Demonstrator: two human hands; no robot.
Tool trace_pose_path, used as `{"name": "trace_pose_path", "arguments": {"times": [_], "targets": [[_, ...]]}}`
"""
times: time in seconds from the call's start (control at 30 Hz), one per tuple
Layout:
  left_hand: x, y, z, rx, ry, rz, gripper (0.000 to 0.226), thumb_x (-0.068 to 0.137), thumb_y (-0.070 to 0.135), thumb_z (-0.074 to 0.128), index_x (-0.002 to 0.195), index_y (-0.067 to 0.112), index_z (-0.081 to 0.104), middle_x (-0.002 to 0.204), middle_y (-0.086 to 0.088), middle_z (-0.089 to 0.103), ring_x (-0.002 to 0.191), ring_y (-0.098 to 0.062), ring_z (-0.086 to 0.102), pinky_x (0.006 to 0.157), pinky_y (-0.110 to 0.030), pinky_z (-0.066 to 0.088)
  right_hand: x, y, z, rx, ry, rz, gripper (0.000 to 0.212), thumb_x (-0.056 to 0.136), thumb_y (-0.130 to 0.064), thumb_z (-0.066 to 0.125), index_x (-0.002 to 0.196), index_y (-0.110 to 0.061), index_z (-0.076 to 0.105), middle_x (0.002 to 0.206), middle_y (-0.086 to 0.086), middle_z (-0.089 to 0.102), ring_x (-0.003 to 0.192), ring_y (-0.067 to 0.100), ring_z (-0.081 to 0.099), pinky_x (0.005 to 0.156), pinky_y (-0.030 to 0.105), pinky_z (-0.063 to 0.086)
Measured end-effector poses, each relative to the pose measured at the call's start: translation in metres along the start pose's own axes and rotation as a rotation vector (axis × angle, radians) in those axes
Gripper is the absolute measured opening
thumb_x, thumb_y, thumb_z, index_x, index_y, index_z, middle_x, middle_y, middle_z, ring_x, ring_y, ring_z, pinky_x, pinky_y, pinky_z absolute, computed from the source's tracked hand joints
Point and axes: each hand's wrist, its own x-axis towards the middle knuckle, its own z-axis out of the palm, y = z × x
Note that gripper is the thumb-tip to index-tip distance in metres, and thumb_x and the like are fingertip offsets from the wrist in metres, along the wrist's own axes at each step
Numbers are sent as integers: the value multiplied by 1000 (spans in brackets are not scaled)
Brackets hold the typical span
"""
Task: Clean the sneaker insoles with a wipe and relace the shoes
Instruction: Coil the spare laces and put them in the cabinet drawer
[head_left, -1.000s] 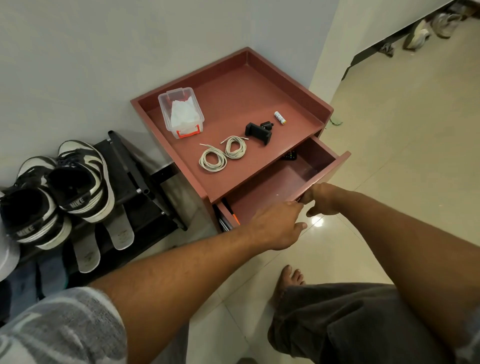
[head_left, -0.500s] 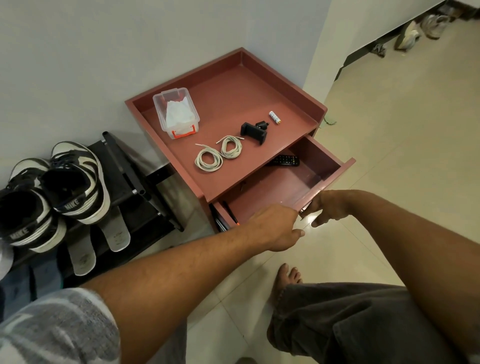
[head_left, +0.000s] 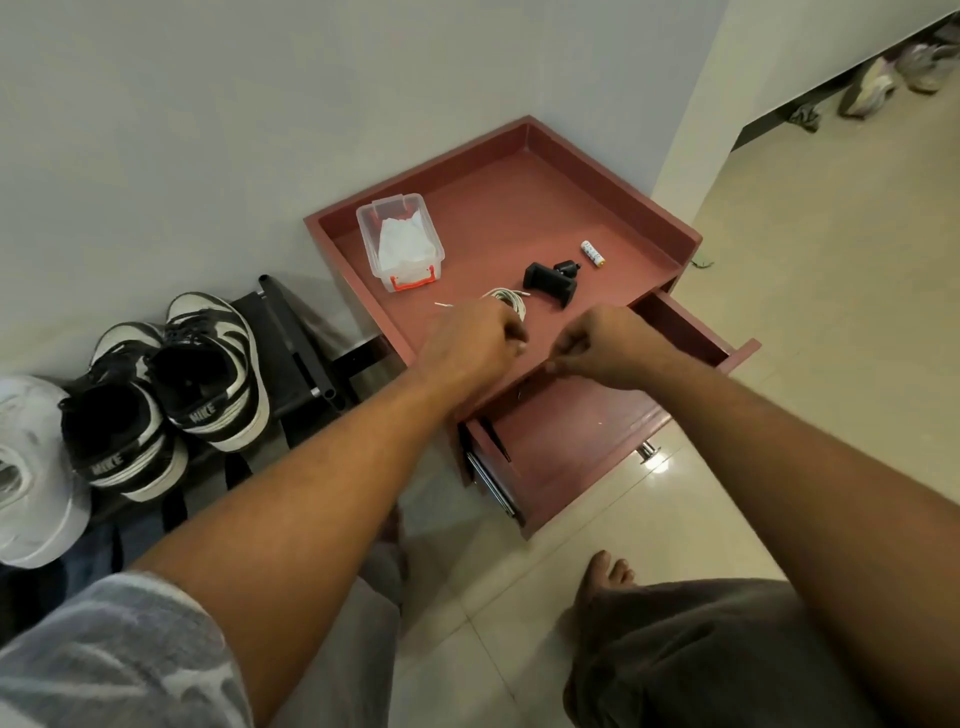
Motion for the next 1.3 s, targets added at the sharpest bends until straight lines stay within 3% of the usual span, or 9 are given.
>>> {"name": "trace_pose_path", "arguments": {"times": [0.07,0.17,0.33,0.47,0.57,0.83,1.0,1.17,1.3], "targets": [[6,-31,-9,51,113,-81,24,95,30,73,116,37,81,113,11,79,105,-16,71,89,-36,57,17,-26,17,41,182,-9,11,85,-39,83,86,-29,79,81,-11,74,78,11,69,73,33,58],[12,-66,-8,57,179,-135,33,93,23,65,121,36,79,117,8,78,111,-23,70,90,-41,58,39,-56,39,1,334,4,16,86,-36,77,101,-32,81,92,-7,76,84,17,68,70,30,54],[19,-83,4,141,230,-3,37,100,27,54,129,25,76,134,6,72,122,-26,65,97,-47,57,71,-78,62,-50,445,42,25,90,-38,70,113,-32,79,103,-1,75,95,24,72,69,30,50],[21,-87,10,200,215,5,34,98,27,56,123,28,79,125,9,76,111,-28,68,90,-48,60,83,-75,69,-130,443,82,20,94,-36,64,103,-27,79,100,4,71,91,28,71,64,31,44],[20,-86,11,215,183,-37,27,96,27,59,111,32,81,103,8,77,99,-26,66,78,-45,60,84,-74,69,-130,420,72,17,93,-32,66,102,-28,80,96,3,72,88,27,70,62,30,43],[15,-77,11,177,165,-151,18,90,25,64,88,27,82,76,-2,66,78,-26,62,64,-36,44,88,-84,81,-148,398,88,13,86,-24,66,81,-21,77,77,1,66,73,27,66,57,29,44],[11,-68,5,196,149,-172,18,94,14,67,94,20,83,74,-2,61,71,-21,54,65,-35,44,88,-90,84,-246,409,109,14,86,-21,70,73,-20,74,71,1,59,63,23,58,52,27,42],[11,-62,3,267,124,-199,17,94,9,66,94,16,82,82,-7,68,77,-25,62,75,-39,59,78,-97,80,-311,353,87,11,89,-18,70,81,-21,76,72,-1,59,63,23,55,54,30,43],[11,-56,0,345,121,-192,19,95,7,63,89,15,79,78,-7,67,71,-24,53,71,-38,52,73,-97,80,-386,345,56,12,96,-18,66,85,-17,71,80,1,61,69,25,61,58,32,43]]}}
